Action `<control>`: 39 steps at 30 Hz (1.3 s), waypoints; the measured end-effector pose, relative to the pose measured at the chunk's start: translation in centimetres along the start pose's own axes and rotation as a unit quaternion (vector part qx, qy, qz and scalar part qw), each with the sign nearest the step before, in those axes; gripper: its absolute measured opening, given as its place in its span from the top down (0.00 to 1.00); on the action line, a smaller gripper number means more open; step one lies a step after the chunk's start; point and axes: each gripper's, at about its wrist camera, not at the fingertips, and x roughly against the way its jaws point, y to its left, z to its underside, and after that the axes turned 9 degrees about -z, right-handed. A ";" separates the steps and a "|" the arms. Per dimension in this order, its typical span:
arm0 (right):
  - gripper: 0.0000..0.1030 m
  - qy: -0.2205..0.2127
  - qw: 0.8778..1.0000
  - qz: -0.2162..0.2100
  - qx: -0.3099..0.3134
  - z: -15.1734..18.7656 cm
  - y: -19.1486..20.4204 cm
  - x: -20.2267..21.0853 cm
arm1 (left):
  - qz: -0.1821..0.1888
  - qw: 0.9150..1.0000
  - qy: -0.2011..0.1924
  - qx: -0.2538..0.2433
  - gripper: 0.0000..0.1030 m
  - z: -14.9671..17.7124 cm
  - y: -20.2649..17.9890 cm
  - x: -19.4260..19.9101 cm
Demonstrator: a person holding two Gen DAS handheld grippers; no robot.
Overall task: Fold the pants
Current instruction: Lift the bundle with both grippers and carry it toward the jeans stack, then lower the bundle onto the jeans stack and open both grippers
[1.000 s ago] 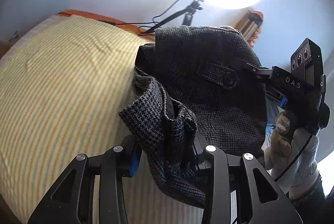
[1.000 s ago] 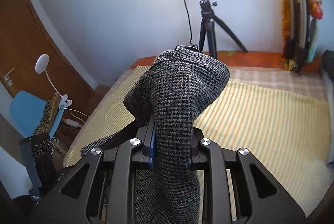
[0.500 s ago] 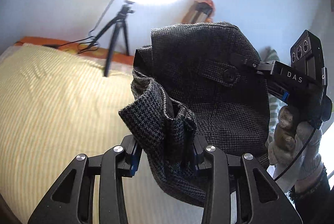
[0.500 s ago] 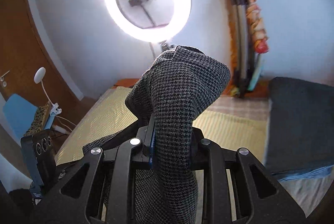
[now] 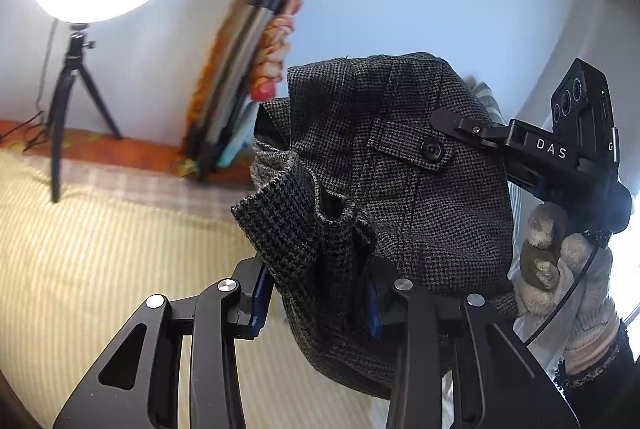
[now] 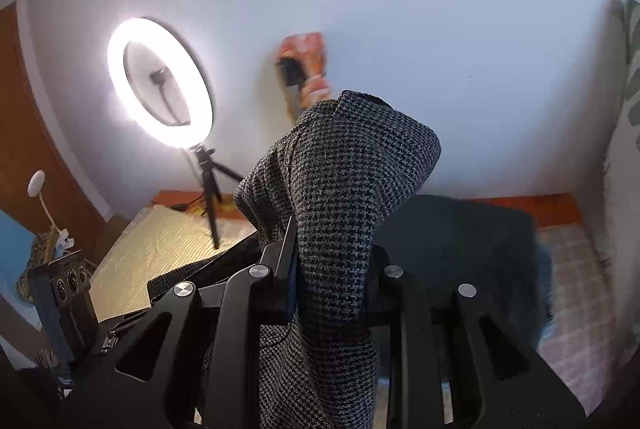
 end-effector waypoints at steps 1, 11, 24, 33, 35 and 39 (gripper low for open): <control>0.78 -0.002 1.000 0.004 0.002 -0.4 -0.8 0.1 | 0.001 1.000 -0.001 -0.002 0.66 -0.3 -0.5 -0.5; 0.78 0.007 1.000 0.015 0.016 -2.2 -7.5 -2.5 | -0.006 1.000 0.006 -0.009 0.66 -0.7 -4.2 -6.7; 0.70 0.097 0.993 0.073 0.000 0.6 -16.3 -9.9 | -0.037 0.997 0.064 0.002 0.64 2.0 -4.7 -13.2; 0.37 0.100 0.980 0.171 -0.023 1.4 -17.8 -9.2 | -0.056 0.994 0.094 0.003 0.36 2.1 -3.8 -11.2; 0.34 0.096 0.978 0.185 -0.022 1.4 -17.4 -8.3 | -0.074 0.993 0.096 0.002 0.33 2.1 -2.8 -10.9; 0.27 0.084 0.978 0.189 -0.017 1.0 -15.9 -6.5 | -0.097 0.990 0.103 0.011 0.33 2.0 -1.1 -9.8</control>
